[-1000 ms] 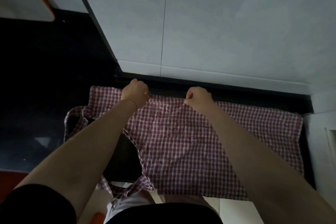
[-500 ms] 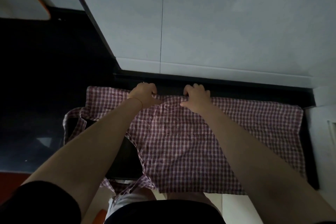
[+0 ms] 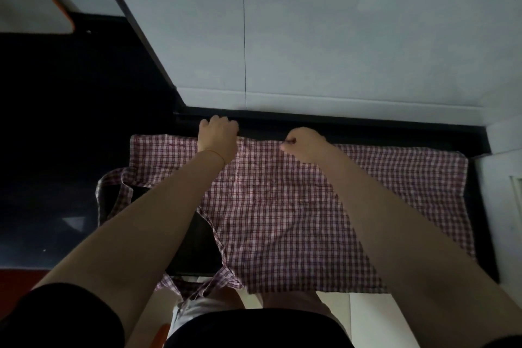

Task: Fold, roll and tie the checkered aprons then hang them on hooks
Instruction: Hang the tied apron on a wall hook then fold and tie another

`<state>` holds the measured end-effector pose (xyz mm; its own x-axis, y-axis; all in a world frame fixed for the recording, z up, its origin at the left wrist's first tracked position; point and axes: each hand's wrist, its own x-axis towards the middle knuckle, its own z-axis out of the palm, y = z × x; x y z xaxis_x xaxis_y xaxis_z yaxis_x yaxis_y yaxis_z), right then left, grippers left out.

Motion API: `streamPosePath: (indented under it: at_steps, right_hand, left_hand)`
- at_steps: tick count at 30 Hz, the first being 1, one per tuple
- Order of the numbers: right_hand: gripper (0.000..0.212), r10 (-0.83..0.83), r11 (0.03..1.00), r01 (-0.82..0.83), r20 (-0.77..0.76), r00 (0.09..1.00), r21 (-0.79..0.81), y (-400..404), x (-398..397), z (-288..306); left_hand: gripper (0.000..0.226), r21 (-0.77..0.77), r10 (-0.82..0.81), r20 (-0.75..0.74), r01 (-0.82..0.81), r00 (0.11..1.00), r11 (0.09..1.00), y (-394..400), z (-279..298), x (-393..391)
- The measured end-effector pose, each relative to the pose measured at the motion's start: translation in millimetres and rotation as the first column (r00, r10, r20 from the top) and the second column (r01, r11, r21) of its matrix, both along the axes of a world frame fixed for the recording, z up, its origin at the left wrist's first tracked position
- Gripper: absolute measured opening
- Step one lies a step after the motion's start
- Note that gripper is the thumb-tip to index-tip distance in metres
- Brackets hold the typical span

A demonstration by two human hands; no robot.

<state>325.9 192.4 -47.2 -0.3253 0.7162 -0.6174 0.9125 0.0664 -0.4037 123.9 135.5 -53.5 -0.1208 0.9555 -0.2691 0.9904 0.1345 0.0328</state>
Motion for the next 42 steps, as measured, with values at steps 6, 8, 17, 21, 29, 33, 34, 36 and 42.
streamPosePath:
  at_steps: [6, 8, 17, 21, 29, 33, 34, 36, 42]
  right_hand:
    - [0.015, -0.016, 0.993, 0.017, -0.013, 1.0, 0.114, -8.0, -3.6, -7.0]
    - [0.02, -0.076, 0.982, 0.091, -0.094, 0.993, 0.165, -8.1, 0.2, -7.6]
    - [0.031, 0.025, 0.964, -0.053, 0.113, 0.993, 0.259, -5.4, 15.1, -10.6]
    - [0.016, -0.016, 0.969, -0.002, 0.067, 0.998, 0.249, -2.8, 18.8, -12.7]
    - [0.024, -0.051, 0.972, 0.063, -0.058, 0.997, 0.224, 9.1, 24.6, -11.1]
    - [0.03, -0.039, 0.98, 0.045, -0.038, 0.999, 0.193, 12.9, 21.6, -16.4]
    - [0.032, -0.044, 0.979, 0.05, -0.035, 0.998, 0.198, 13.2, 21.1, -17.9]
    - [0.039, -0.067, 0.973, 0.075, -0.044, 0.997, 0.217, 11.8, 21.2, -21.4]
    - [0.034, 0.004, 0.98, -0.03, 0.126, 0.992, 0.198, 12.1, 29.5, -13.0]
  left_hand:
    - [0.058, 0.113, -0.176, 0.21, 0.155, 0.962, 0.981, -28.0, -8.8, 52.3]
    - [0.071, 0.068, -0.075, 0.18, 0.064, 0.981, 0.996, -35.2, -15.4, 55.9]
    - [0.051, 0.081, -0.192, 0.127, 0.183, 0.973, 0.98, -58.3, -23.1, 89.3]
    - [0.058, 0.059, -0.184, 0.06, 0.181, 0.981, 0.982, -68.2, -32.3, 91.9]
    - [0.063, -0.004, -0.178, 0.073, 0.178, 0.981, 0.984, -72.9, -37.9, 91.9]
    - [0.066, -0.001, -0.188, 0.077, 0.188, 0.979, 0.982, -73.9, -40.2, 91.8]
    - [0.068, -0.003, -0.188, 0.081, 0.189, 0.979, 0.982, -74.3, -40.6, 91.6]
    - [0.073, -0.008, -0.195, 0.092, 0.197, 0.976, 0.98, -75.1, -41.5, 91.2]
    - [0.084, -0.05, -0.219, 0.104, 0.225, 0.97, 0.973, -71.4, -47.0, 88.5]
